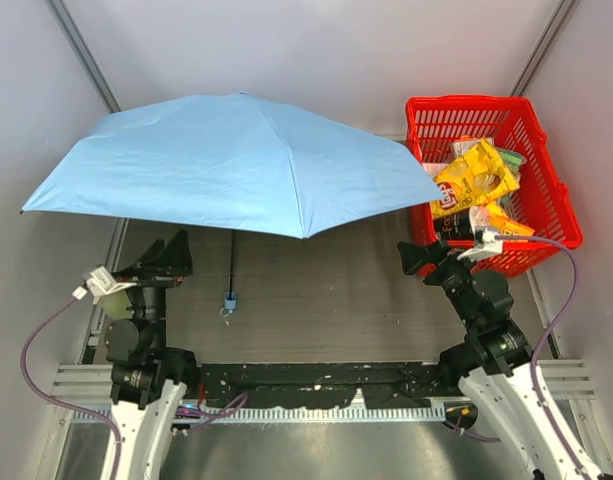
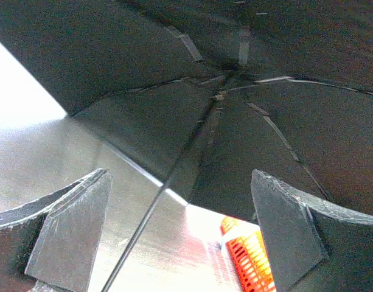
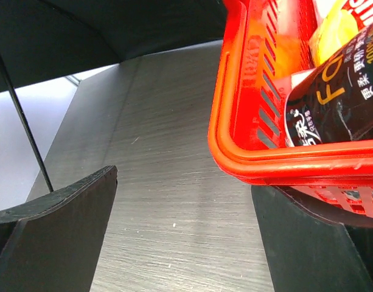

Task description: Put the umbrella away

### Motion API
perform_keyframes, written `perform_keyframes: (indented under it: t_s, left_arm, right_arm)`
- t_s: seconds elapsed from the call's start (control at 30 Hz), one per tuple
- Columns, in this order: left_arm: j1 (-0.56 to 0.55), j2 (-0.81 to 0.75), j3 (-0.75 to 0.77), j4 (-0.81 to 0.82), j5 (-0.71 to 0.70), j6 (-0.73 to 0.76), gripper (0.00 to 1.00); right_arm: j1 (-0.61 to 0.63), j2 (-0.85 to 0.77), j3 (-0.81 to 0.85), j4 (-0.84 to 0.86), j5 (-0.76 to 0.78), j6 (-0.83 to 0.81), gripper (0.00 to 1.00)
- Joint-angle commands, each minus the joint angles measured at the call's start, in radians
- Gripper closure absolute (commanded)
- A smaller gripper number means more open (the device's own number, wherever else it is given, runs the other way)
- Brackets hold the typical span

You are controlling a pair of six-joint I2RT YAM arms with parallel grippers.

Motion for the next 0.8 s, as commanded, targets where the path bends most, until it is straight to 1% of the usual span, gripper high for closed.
perform_keyframes:
  t_s: [0.0,0.03,0.1,0.13,0.17,0.2,0.23,0.27,0.3,0.33,0.37,0.43,0.47,0.5,0.53,0.57,0.6,0.63,0.67,0.7,0.73,0.77]
  left_arm:
    - [0.003,-0.018,0.103,-0.409,-0.321,-0.266,0.0]
    - [0.001,-0.013,0.136,-0.48,-0.369,-0.298,0.01]
    - [-0.003,0.018,0.181,-0.545,-0.412,-0.322,0.0]
    - [-0.009,0.006,0.195,-0.562,-0.412,-0.316,0.0]
    - [-0.013,0.003,0.207,-0.563,-0.402,-0.291,0.0]
    - [-0.014,-0.04,0.207,-0.532,-0.373,-0.24,0.0]
    - [-0.014,-0.059,0.203,-0.507,-0.351,-0.207,0.0]
    - [-0.014,-0.047,0.218,-0.513,-0.334,-0.199,0.0]
    - [-0.02,-0.037,0.233,-0.501,-0.304,-0.175,0.01]
    - [-0.023,-0.034,0.247,-0.49,-0.271,-0.152,0.0]
    - [-0.029,-0.036,0.253,-0.488,-0.253,-0.144,0.0]
    - [-0.04,-0.043,0.259,-0.481,-0.219,-0.121,0.0]
    - [-0.042,-0.048,0.264,-0.481,-0.198,-0.106,0.0]
    - [-0.042,-0.051,0.269,-0.482,-0.181,-0.092,0.0]
    - [-0.045,-0.056,0.273,-0.488,-0.168,-0.08,0.0]
    - [-0.048,-0.054,0.285,-0.508,-0.161,-0.064,0.0]
    - [-0.052,-0.051,0.298,-0.526,-0.152,-0.053,0.0]
    - [-0.056,-0.051,0.302,-0.54,-0.136,-0.04,0.0]
    - [-0.062,-0.054,0.308,-0.551,-0.118,-0.026,0.0]
    - [-0.062,-0.051,0.318,-0.568,-0.096,-0.008,0.0]
    - [-0.065,-0.05,0.324,-0.589,-0.084,0.012,0.0]
    - [-0.069,-0.05,0.333,-0.617,-0.085,0.023,0.01]
  right_arm:
    - [-0.006,0.018,0.147,-0.001,0.129,0.07,0.0]
    - [-0.005,0.004,0.16,-0.036,0.13,0.094,0.0]
    - [-0.006,-0.053,0.126,0.031,0.086,0.073,0.02]
    - [-0.005,-0.073,0.124,0.064,0.037,0.035,0.02]
    - [-0.006,-0.05,0.132,0.066,0.023,0.021,0.04]
    - [-0.006,-0.024,0.176,0.037,-0.003,0.001,0.05]
    - [-0.005,0.067,0.204,0.017,-0.026,-0.025,0.05]
    - [-0.004,0.118,0.288,-0.057,-0.066,-0.064,0.05]
    - [-0.004,0.233,0.325,-0.107,-0.133,-0.077,0.08]
    - [-0.003,0.282,0.385,-0.127,-0.179,-0.083,0.08]
    - [0.0,0.382,0.435,-0.15,-0.243,-0.082,0.08]
    - [0.041,0.488,0.471,-0.138,-0.288,-0.068,0.08]
    - [0.098,0.519,0.48,-0.129,-0.275,-0.06,0.08]
    - [0.145,0.552,0.488,-0.095,-0.222,-0.047,0.08]
    - [0.24,0.57,0.489,-0.074,-0.194,-0.04,0.08]
    - [0.285,0.603,0.482,-0.011,-0.151,-0.024,0.08]
    - [0.366,0.617,0.476,0.023,-0.135,-0.011,0.08]
    - [0.397,0.651,0.45,0.108,-0.102,0.034,0.08]
    - [0.458,0.672,0.428,0.165,-0.094,0.058,0.08]
    - [0.486,0.679,0.38,0.303,-0.044,0.085,0.08]
    - [0.556,0.694,0.356,0.372,0.001,0.101,0.08]
    - [0.593,0.7,0.3,0.504,0.067,0.111,0.08]
